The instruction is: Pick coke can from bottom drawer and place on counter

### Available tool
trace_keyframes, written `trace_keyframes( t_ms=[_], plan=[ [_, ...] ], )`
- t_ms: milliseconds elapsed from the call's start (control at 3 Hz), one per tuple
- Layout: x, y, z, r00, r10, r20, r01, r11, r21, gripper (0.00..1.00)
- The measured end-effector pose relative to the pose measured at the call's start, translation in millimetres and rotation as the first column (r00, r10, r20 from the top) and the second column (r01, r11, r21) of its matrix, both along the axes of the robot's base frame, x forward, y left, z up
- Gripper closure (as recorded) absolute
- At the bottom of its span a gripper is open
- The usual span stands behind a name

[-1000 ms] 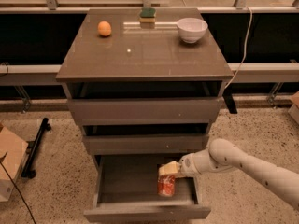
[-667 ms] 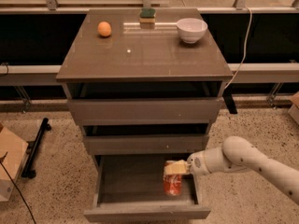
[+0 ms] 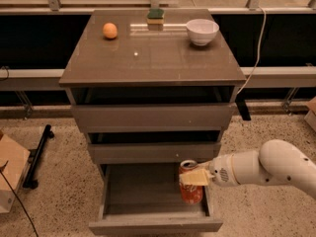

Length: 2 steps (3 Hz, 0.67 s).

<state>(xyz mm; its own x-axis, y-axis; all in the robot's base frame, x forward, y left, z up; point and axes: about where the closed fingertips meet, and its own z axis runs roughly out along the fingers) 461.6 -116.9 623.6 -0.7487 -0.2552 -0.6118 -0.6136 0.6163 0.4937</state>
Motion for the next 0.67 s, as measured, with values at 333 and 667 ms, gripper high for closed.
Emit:
trace_keyframes(
  t_ms=[333, 667],
  plan=[
    [-11.3, 6.4, 45.6, 0.989, 0.041, 0.143, -0.034, 0.998, -0.051, 1.0],
    [-11.3, 6.5, 45.9, 0.9888, 0.041, 0.143, -0.034, 0.998, -0.051, 1.0]
  ],
)
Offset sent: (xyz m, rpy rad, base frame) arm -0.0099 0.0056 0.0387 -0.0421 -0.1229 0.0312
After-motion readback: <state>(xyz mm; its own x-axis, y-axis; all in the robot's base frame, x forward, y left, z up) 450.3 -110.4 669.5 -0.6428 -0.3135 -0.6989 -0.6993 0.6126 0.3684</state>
